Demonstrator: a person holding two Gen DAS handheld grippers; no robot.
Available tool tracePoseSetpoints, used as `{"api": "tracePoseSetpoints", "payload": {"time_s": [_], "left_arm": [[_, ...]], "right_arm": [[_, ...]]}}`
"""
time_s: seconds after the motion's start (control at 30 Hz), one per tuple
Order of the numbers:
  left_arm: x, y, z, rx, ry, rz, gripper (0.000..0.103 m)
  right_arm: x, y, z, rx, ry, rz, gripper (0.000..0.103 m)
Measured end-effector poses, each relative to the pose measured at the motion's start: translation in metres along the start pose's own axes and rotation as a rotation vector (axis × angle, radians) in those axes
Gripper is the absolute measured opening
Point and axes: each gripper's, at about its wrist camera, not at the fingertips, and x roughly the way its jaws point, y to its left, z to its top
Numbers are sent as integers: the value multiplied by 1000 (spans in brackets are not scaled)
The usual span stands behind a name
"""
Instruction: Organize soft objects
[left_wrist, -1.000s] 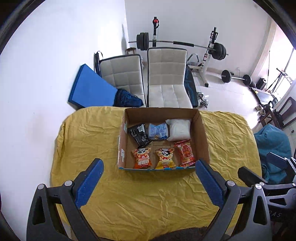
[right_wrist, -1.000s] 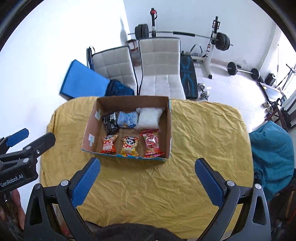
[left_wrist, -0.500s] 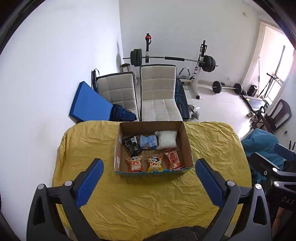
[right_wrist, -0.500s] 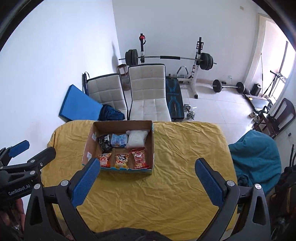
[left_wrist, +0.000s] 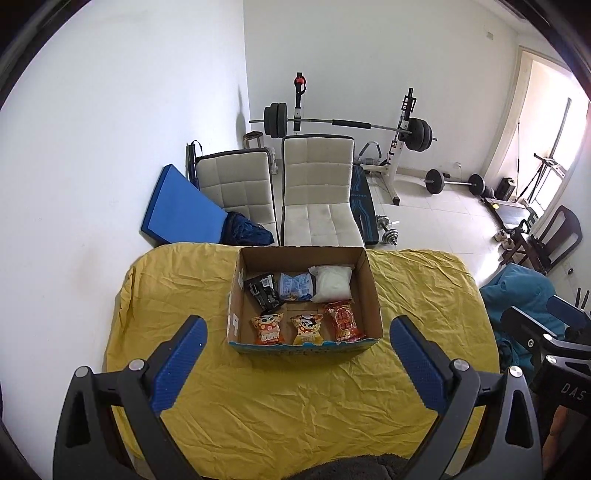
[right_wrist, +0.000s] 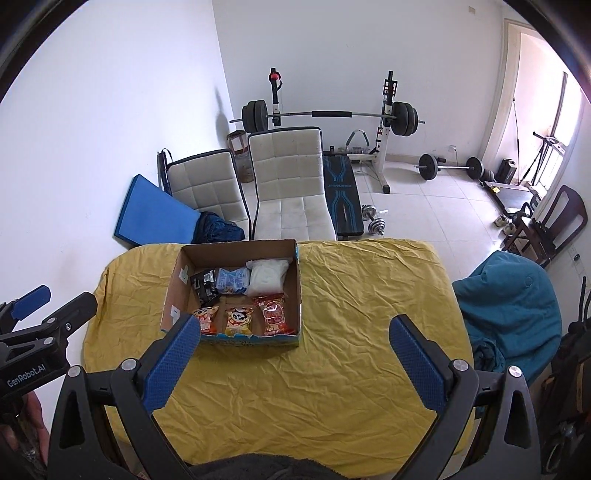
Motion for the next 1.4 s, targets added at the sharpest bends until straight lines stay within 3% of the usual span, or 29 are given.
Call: {"api": "tracePoseSetpoints", "payload": {"time_s": [1.4], "left_arm": [[5, -15, -18, 0, 10, -7, 101]], "right_arm": [[5, -10, -7, -4, 15, 0, 103]]}}
